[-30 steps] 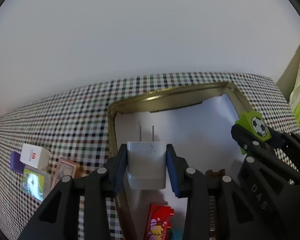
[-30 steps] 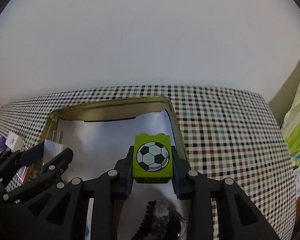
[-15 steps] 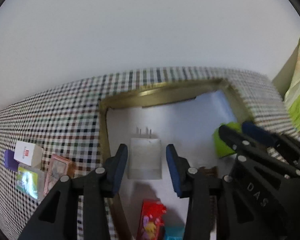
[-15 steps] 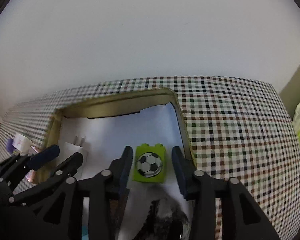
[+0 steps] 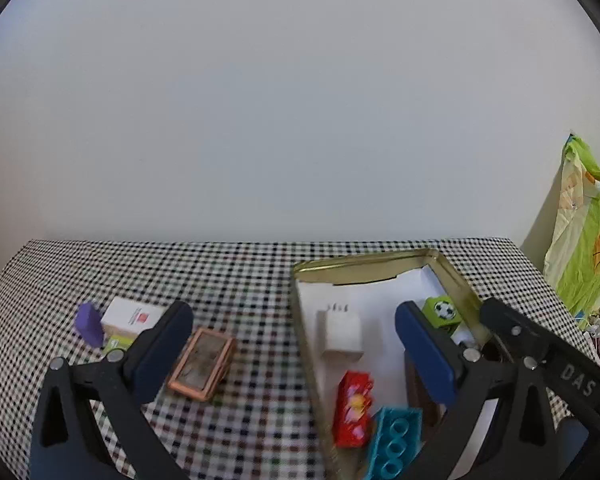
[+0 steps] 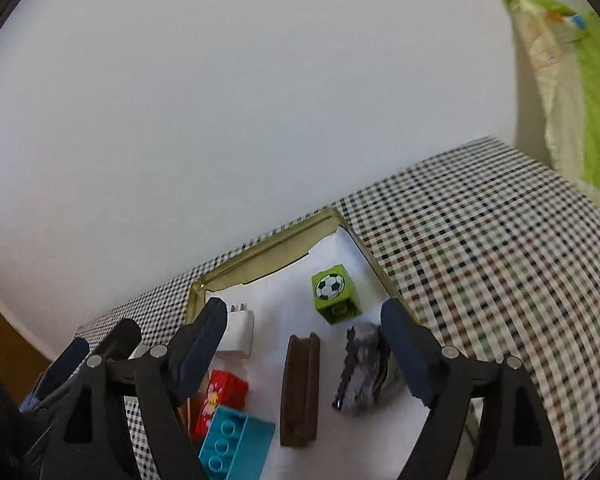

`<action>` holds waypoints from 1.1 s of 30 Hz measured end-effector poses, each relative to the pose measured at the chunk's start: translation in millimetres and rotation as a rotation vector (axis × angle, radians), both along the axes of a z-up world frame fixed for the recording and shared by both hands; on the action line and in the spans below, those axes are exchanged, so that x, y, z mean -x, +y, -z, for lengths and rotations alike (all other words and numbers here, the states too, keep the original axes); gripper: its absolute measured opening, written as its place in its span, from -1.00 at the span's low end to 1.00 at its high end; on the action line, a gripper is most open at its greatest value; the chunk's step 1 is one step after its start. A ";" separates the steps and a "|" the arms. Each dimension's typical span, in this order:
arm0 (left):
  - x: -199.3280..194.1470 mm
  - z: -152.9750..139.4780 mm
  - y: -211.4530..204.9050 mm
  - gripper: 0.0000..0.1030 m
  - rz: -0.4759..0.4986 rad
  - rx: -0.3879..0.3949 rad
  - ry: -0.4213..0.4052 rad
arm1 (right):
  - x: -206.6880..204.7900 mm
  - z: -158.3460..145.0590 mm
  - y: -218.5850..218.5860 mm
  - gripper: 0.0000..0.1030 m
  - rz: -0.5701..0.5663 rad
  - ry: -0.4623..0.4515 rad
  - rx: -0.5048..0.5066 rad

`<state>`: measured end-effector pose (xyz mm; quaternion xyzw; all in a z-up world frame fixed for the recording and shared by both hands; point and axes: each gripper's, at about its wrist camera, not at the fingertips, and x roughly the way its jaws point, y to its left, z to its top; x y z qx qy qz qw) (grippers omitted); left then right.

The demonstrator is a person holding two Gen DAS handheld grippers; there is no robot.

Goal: Organize rigid objects
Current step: 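Open both tools to drop the soccer-ball block and plug into the tray, then move both tools back from the tray toward the remaining objects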

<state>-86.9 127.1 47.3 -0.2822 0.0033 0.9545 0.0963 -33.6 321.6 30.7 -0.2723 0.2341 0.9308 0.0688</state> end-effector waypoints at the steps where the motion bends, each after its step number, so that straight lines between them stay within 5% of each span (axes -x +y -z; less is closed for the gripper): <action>1: -2.4 3.9 -5.3 0.99 0.000 -0.003 0.006 | -6.0 -0.2 -7.3 0.58 0.032 0.021 -0.029; 8: -23.6 15.5 -19.2 0.99 -0.046 0.081 0.130 | -45.6 0.4 -55.2 0.58 0.251 0.148 -0.275; 11: -26.9 22.5 -29.4 0.99 -0.060 0.102 0.163 | -57.0 0.1 -67.8 0.68 0.253 0.243 -0.321; 15: -36.4 31.5 -35.3 0.99 -0.089 0.140 0.215 | -56.2 5.5 -81.4 0.69 0.276 0.254 -0.406; 33: -44.8 38.1 -78.5 0.99 -0.106 0.077 0.187 | -54.0 14.4 -86.3 0.69 0.256 0.250 -0.365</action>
